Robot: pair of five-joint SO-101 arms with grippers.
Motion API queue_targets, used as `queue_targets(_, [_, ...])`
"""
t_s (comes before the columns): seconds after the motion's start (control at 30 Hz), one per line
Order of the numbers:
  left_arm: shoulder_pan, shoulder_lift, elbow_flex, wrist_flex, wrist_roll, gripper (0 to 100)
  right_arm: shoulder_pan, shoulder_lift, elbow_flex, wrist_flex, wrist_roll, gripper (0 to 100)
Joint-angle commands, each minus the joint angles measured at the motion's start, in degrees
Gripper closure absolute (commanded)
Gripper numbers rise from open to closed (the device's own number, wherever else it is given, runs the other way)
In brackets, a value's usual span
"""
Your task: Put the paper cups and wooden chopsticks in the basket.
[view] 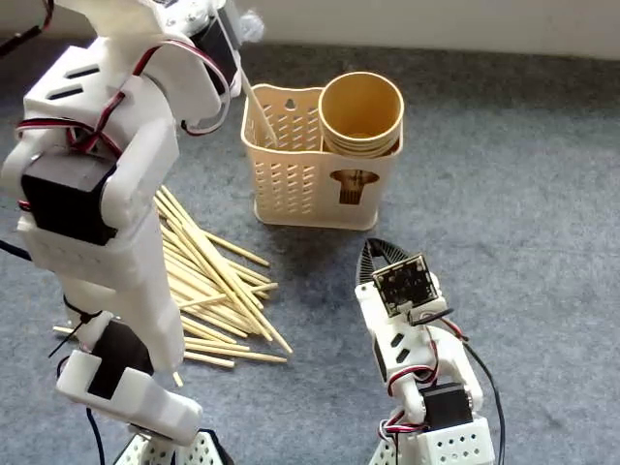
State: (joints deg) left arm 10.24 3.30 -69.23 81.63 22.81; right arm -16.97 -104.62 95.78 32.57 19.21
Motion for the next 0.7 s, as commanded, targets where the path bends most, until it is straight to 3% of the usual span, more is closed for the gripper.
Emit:
queue_targets(0.0, [1.1, 0.0, -1.5, -2.9, 0.0, 100, 0.1, -0.6, 5.6, -1.4, 0.6, 99.1])
queue_targets(0.57, [-0.8, 12.8, -1.0, -6.4, 0.0, 99, 0.1, -0.6, 5.6, -1.4, 0.6, 99.1])
queue_targets(0.67, [-1.6, 12.8, -0.9, -6.1, 0.0, 94, 0.1, -0.6, 5.6, -1.4, 0.6, 99.1])
